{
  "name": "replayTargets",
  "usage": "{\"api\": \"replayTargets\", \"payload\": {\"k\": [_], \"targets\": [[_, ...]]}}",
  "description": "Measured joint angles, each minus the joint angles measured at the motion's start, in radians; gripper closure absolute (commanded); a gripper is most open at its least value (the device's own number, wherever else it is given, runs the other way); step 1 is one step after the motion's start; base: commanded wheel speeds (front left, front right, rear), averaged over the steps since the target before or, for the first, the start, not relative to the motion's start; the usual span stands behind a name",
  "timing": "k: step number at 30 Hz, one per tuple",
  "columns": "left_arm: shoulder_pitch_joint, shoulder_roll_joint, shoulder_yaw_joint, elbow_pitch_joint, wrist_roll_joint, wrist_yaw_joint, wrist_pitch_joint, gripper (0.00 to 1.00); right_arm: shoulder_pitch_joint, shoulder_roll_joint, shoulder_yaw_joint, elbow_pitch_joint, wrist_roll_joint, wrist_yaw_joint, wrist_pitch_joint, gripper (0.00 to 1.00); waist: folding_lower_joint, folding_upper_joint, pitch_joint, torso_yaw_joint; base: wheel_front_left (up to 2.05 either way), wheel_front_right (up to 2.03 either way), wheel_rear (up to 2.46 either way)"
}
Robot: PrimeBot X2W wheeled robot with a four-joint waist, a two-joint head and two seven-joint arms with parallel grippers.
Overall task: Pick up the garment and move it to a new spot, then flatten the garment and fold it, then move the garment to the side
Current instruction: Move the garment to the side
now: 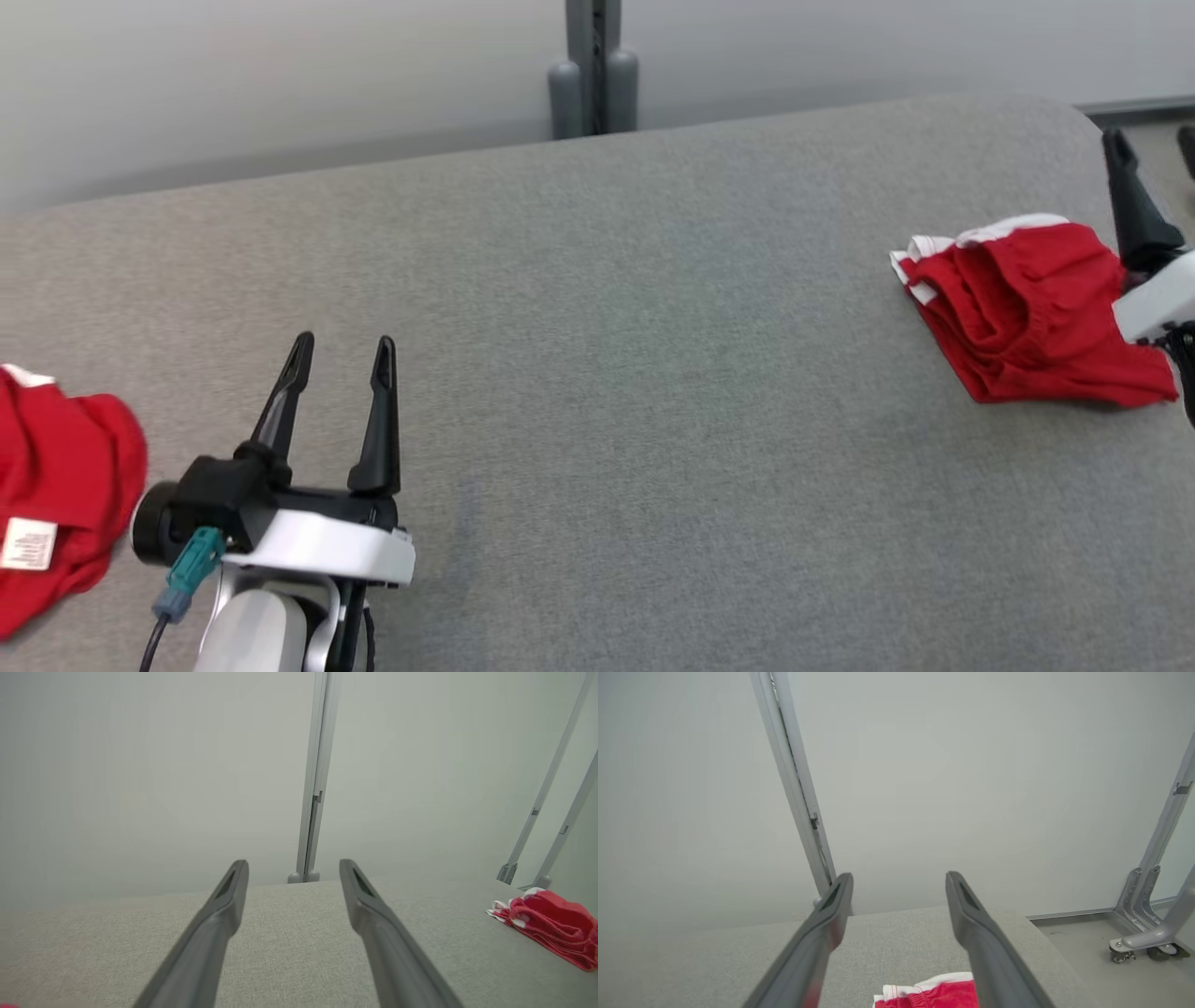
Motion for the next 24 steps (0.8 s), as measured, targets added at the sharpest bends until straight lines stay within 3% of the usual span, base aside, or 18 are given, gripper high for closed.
{"api": "replayTargets", "payload": {"k": [2,4,6,10,17,24], "targets": [[0.029,-0.001,0.005,-0.01,-0.01,0.001,0.0,0.0,0.099,-0.001,-0.12,-0.144,-0.059,0.0,-0.003,0.0,0.0,0.0,-0.026,0.023,0.0,0.0,0.0],[0.038,0.0,0.006,-0.011,-0.012,0.002,0.0,0.0,0.143,0.008,-0.164,-0.188,-0.085,0.0,-0.002,0.0,0.0,0.0,-0.035,0.031,0.0,0.0,0.0],[0.062,-0.001,0.015,-0.011,-0.021,0.005,0.0,0.0,0.286,0.053,-0.274,-0.311,-0.176,0.0,-0.003,0.0,0.0,0.0,-0.066,0.053,0.0,0.0,0.0],[0.086,-0.001,0.028,-0.007,-0.02,0.004,0.0,0.0,0.416,0.114,-0.361,-0.409,-0.263,0.0,-0.003,0.0,0.0,0.0,-0.102,0.073,0.0,0.0,0.0],[0.132,0.0,0.036,-0.01,-0.023,-0.004,0.0,0.0,0.63,0.235,-0.466,-0.561,-0.435,0.0,-0.003,0.0,0.0,0.0,-0.157,0.127,0.0,0.0,0.0],[0.157,-0.001,0.008,0.011,-0.029,0.007,0.0,0.0,0.725,0.311,-0.506,-0.594,-0.5,0.0,-0.002,0.0,0.0,0.0,-0.164,0.152,0.0,0.0,0.0]]}}
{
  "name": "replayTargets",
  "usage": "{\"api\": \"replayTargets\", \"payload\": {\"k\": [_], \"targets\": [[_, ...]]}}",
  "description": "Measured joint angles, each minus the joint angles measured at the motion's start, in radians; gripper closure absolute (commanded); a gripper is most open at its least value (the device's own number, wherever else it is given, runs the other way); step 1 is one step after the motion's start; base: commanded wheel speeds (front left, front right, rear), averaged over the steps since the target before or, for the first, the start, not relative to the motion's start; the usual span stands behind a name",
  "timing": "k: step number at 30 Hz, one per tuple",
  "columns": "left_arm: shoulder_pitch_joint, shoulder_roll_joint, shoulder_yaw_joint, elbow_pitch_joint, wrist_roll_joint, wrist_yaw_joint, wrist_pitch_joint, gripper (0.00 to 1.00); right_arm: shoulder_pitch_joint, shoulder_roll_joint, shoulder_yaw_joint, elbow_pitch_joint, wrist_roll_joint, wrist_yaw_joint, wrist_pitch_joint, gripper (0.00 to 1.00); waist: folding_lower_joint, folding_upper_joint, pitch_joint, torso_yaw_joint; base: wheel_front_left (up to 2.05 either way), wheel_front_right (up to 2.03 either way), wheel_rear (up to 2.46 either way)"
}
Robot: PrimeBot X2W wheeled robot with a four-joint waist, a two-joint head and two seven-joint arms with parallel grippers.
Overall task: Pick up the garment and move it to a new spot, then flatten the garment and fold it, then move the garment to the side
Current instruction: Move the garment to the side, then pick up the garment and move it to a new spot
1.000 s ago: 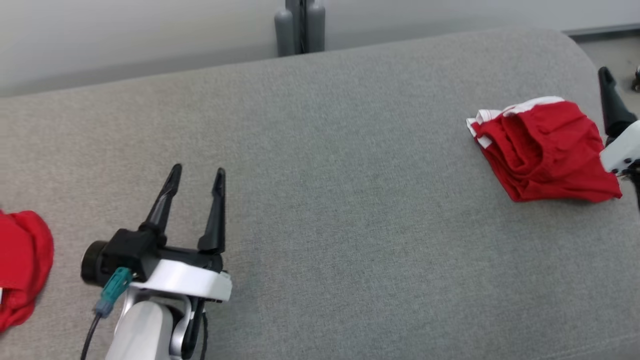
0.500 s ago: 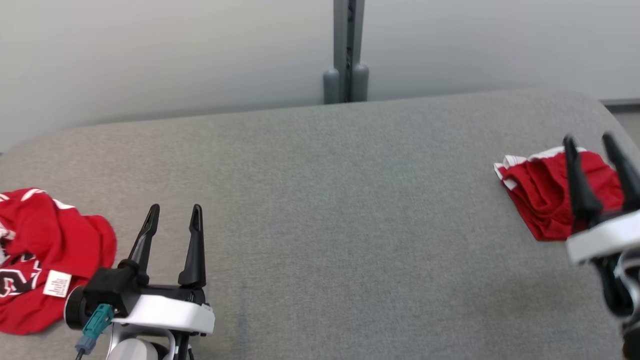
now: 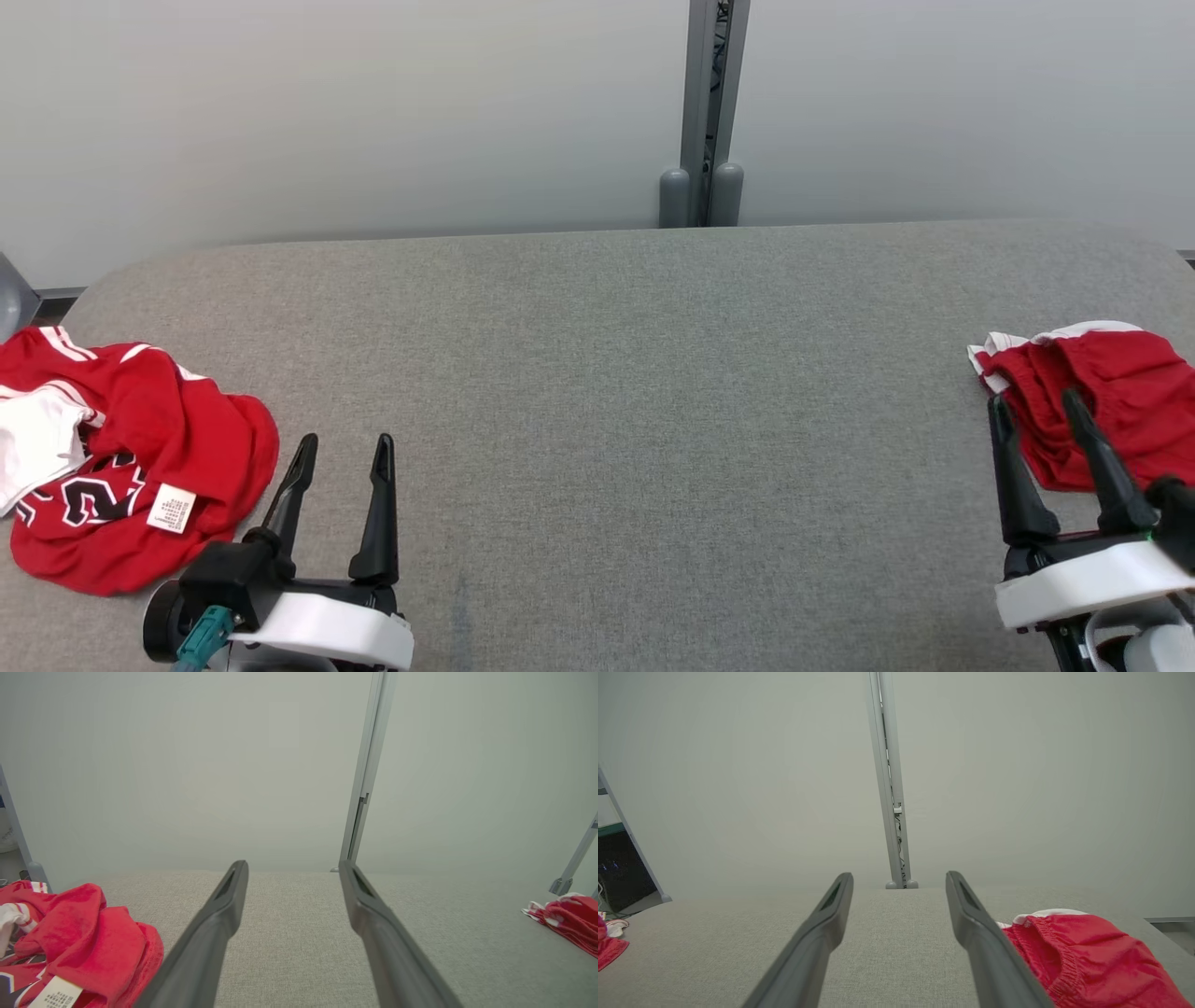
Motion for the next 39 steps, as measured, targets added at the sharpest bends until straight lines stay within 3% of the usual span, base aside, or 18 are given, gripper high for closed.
{"api": "replayTargets", "payload": {"k": [6,31,39], "targets": [[0.001,0.0,0.0,0.002,-0.002,0.011,0.0,0.0,0.029,0.034,0.006,-0.023,-0.023,0.0,0.0,0.0,0.0,0.0,0.003,0.006,0.0,0.0,0.0],[0.0,0.0,-0.012,0.002,-0.019,0.037,0.0,0.0,0.022,0.025,0.04,-0.014,-0.026,0.0,0.0,0.0,0.0,0.0,0.011,0.0,0.0,0.0,0.0],[-0.011,0.0,0.005,0.009,-0.019,0.036,0.0,0.0,0.021,0.028,0.042,-0.013,-0.026,0.0,0.0,0.0,0.0,0.0,0.01,0.026,0.0,0.0,0.0]]}}
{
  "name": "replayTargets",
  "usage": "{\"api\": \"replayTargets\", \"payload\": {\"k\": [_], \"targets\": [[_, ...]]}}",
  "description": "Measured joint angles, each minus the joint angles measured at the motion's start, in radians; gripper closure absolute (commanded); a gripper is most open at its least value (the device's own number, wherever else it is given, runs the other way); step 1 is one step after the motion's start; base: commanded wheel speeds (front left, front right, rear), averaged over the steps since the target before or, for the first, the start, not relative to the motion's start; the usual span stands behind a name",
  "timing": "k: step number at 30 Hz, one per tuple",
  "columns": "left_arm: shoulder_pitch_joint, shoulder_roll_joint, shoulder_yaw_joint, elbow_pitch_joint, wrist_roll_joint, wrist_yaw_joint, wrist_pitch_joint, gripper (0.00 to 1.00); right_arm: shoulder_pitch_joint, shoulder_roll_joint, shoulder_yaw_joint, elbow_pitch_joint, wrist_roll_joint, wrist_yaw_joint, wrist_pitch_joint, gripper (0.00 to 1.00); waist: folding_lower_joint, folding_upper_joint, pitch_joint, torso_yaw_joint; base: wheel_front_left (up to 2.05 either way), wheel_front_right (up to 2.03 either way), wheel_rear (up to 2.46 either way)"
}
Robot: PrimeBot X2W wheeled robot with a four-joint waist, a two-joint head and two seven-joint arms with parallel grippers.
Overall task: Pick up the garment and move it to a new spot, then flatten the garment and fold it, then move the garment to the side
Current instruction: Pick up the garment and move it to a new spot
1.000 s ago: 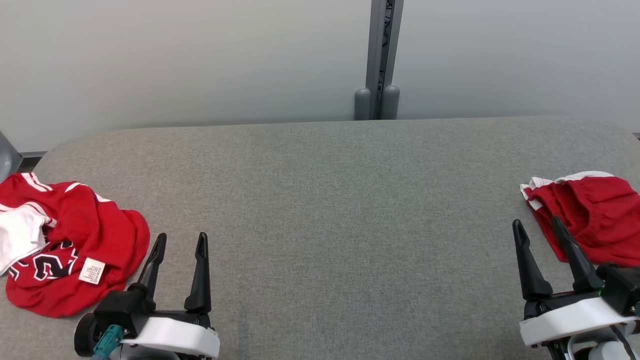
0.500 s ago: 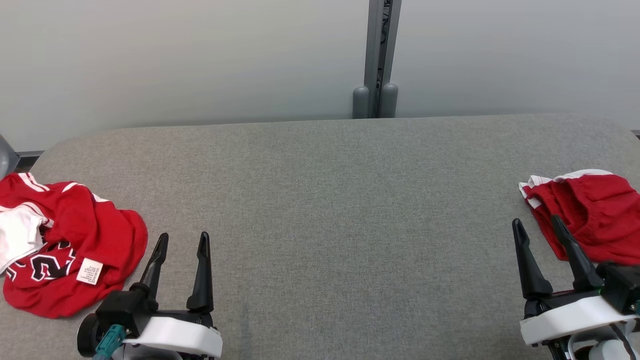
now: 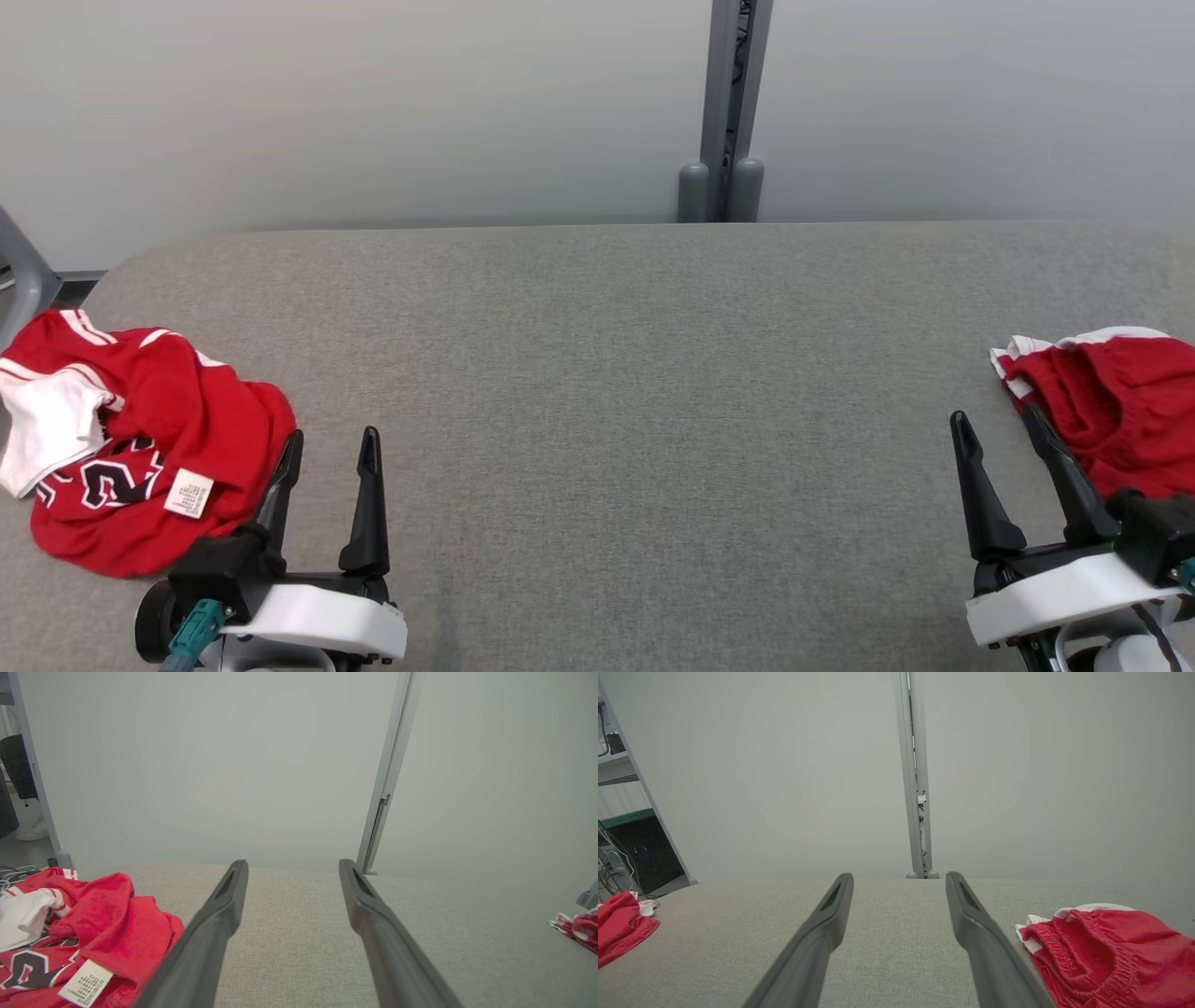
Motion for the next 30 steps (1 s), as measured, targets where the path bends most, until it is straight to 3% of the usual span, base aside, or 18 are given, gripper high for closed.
{"api": "replayTargets", "payload": {"k": [7,23,30], "targets": [[-0.002,0.0,0.009,0.007,0.004,0.002,0.0,0.0,0.006,0.004,0.012,0.006,0.002,0.0,0.0,0.0,0.0,0.0,-0.003,0.086,0.0,0.0,0.0],[0.003,0.0,0.037,0.014,0.014,0.002,0.0,0.0,0.004,0.009,0.052,0.02,0.008,0.0,0.0,0.0,0.0,0.0,0.002,0.356,0.0,0.0,0.0],[0.012,0.001,0.043,0.011,0.01,0.002,0.0,0.0,-0.001,0.009,0.071,0.025,0.01,0.0,0.0,0.0,0.0,0.0,0.0,0.407,0.0,0.0,0.0]]}}
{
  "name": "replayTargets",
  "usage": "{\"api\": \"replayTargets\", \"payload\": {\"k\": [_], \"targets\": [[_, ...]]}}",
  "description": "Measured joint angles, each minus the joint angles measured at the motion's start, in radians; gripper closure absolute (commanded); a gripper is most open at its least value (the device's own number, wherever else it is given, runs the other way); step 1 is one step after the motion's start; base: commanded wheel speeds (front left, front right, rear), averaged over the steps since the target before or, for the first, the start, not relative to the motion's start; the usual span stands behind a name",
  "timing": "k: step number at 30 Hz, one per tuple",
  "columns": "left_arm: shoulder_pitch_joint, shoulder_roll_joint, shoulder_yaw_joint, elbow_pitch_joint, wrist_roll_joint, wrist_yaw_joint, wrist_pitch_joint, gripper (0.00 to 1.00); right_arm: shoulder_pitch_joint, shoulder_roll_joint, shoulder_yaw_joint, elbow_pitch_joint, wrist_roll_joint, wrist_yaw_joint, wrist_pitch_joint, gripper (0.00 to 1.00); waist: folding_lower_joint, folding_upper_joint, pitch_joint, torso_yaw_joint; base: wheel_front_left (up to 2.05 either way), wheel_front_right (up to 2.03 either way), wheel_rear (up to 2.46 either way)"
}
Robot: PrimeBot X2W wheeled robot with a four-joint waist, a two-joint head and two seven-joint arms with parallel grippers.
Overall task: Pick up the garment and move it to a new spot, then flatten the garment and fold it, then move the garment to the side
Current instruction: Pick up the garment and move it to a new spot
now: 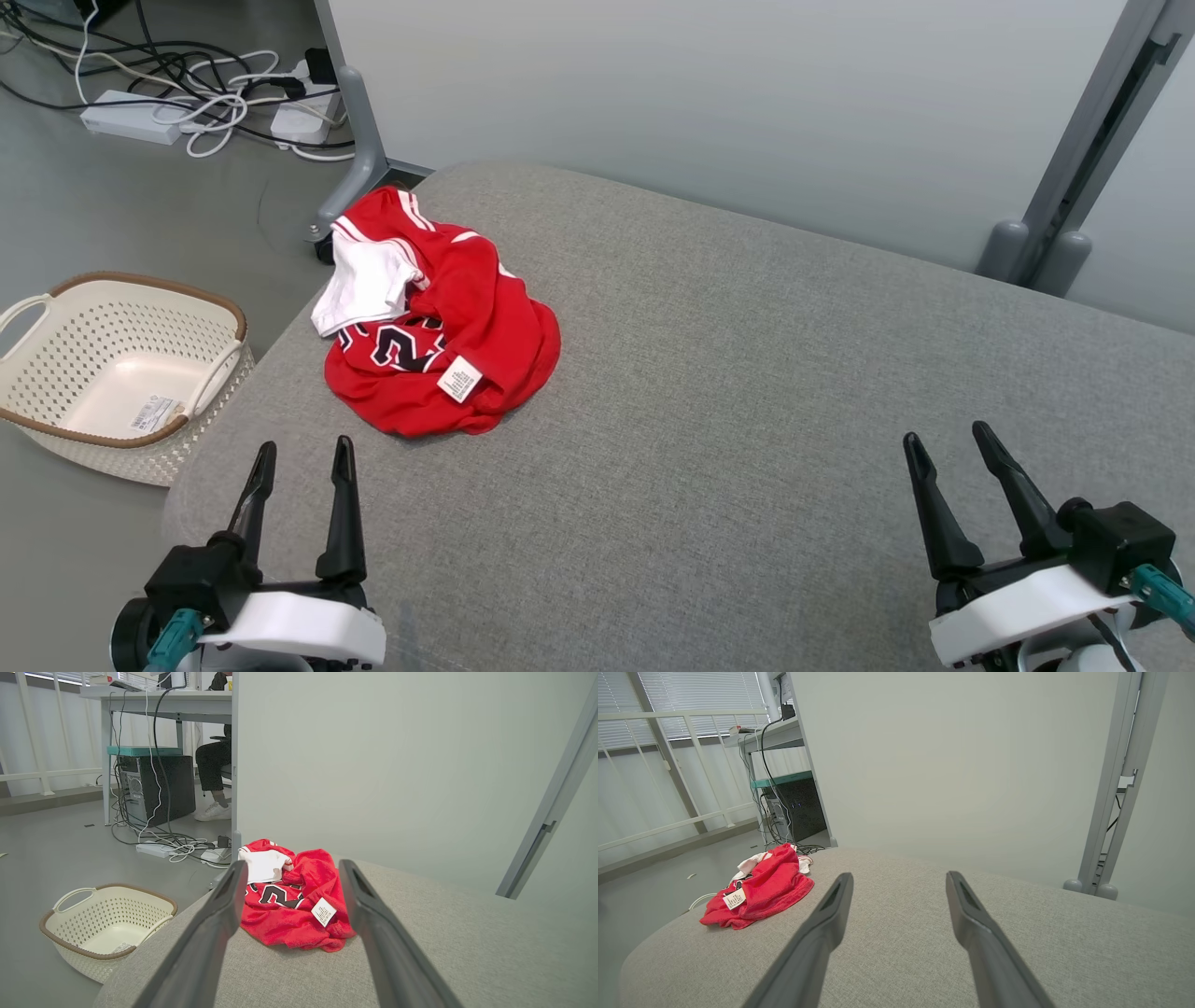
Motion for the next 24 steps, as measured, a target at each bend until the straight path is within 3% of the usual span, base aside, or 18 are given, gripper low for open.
{"api": "replayTargets", "payload": {"k": [10,14,24], "targets": [[-0.016,0.003,0.02,-0.061,0.028,-0.002,0.0,0.0,-0.015,-0.007,0.033,0.004,0.007,0.0,0.0,0.0,0.0,0.0,0.01,-0.034,0.0,0.0,0.0],[-0.094,0.042,0.038,-0.06,0.025,-0.023,0.012,0.0,-0.026,-0.017,0.04,-0.003,0.007,0.0,0.0,0.0,0.0,0.0,0.031,-0.057,0.0,0.0,0.0],[-0.449,0.18,0.132,0.215,-0.143,-0.084,0.341,0.0,-0.105,-0.059,0.075,-0.033,0.024,0.0,0.0,0.0,0.0,0.0,0.129,-0.152,0.0,0.0,0.0]]}}
